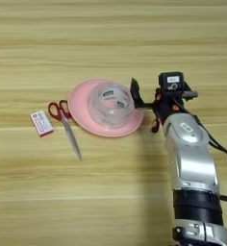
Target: Move the objects on the table
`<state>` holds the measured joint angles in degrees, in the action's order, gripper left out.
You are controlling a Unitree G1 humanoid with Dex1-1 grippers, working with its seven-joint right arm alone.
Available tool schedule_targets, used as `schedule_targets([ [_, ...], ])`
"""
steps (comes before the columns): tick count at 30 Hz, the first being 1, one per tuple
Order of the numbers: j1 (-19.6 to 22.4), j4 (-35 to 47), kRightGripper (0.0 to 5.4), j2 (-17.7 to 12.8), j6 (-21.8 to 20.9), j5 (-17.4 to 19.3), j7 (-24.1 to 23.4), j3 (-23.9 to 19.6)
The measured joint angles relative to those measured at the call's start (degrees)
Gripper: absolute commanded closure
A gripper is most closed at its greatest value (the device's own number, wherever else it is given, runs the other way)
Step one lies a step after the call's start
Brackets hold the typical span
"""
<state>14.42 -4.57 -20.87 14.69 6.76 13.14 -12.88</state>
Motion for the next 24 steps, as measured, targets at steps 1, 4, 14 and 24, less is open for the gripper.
schedule_targets([
  [1, 0.9, -0.2, 0.03, -0.4, 0.1, -0.1, 0.3, 0.3],
  [4, 5.4, -2.5, 0.03, -2.6, 1.0, -1.4, 2.7, 2.2],
  [14, 9.3, -9.3, 0.03, -3.8, 0.9, -4.6, 6.3, 6.2],
  [24, 6.0, -6.9, 0.03, -4.2, 3.6, -6.7, 10.0, 8.7],
])
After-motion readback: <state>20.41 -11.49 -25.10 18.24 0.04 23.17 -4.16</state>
